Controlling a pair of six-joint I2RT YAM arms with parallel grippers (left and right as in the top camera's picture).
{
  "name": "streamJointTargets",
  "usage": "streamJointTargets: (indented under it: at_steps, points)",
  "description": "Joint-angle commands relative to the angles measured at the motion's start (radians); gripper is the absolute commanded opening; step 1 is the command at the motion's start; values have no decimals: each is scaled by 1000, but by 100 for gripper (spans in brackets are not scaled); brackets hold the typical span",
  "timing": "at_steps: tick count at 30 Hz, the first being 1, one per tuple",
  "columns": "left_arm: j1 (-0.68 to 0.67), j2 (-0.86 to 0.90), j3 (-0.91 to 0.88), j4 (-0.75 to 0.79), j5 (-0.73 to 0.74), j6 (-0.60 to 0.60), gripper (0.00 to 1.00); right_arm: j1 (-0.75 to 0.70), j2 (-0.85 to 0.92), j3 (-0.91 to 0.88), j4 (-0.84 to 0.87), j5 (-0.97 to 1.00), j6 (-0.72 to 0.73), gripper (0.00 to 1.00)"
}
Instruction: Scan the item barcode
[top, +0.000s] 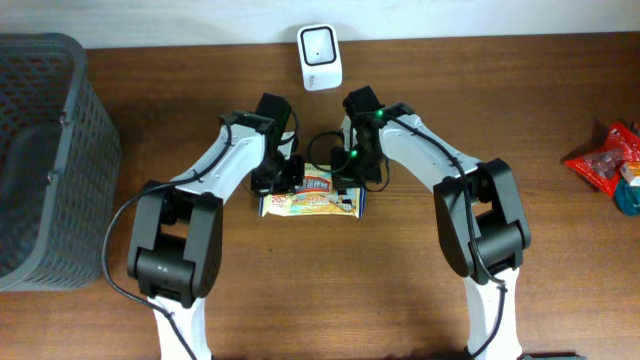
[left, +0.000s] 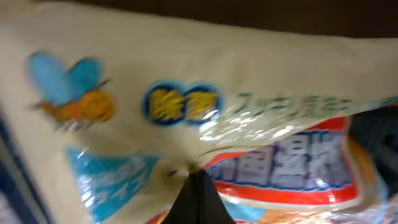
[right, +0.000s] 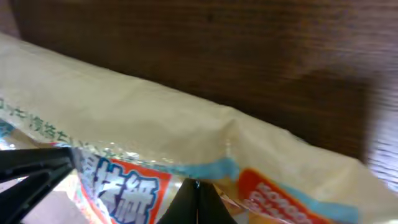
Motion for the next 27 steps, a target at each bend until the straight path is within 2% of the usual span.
streamJointTargets:
  at_steps: [1,3,5,6,8,9,10,12,14,15,18,20,21,22,23,24,25,27]
  points:
    - [47,4,-31,-67,-203,-26,0,-17,5,18,-48,185,9,4]
    - [70,-85,46,-127,-204,-26,0,-36,5,116,-122,289,6,4]
    - [94,-181,63,-143,-203,-54,0,-54,5,252,-276,292,-63,6]
    - [100,-192,62,-145,-184,-59,0,-55,5,307,-368,222,-123,10]
    - [100,-187,40,-131,-181,-59,0,-39,9,320,-456,46,-217,11]
    - [100,-181,19,-112,-181,-60,0,-20,10,301,-455,40,-219,11]
    - [100,-167,2,-107,-182,-99,0,30,10,237,-407,45,-218,20]
    - [95,-112,-23,-104,-131,-123,0,84,10,139,-298,51,-187,19]
    - [92,-58,-53,-59,-140,-122,0,89,10,76,-242,184,-87,17]
    - [92,-27,-77,-17,-187,-122,0,89,10,53,-240,299,-10,17]
    - [104,-10,-66,-42,-306,-122,0,80,10,50,-277,407,61,16]
    - [143,-18,22,-140,-301,-123,0,32,10,117,-344,415,59,27]
    - [163,-20,79,-178,-224,-120,0,5,10,188,-395,365,-31,41]
    - [171,-20,101,-172,-84,-54,0,-7,10,227,-409,291,-114,72]
    - [172,-20,106,-146,97,46,7,-12,10,246,-410,235,-156,97]
    - [171,-15,106,-131,226,118,66,-16,10,250,-401,227,-154,99]
    - [167,-10,103,-130,246,132,95,-22,10,250,-390,227,-154,99]
    - [159,19,89,-129,246,134,99,-42,10,250,-351,239,-147,99]
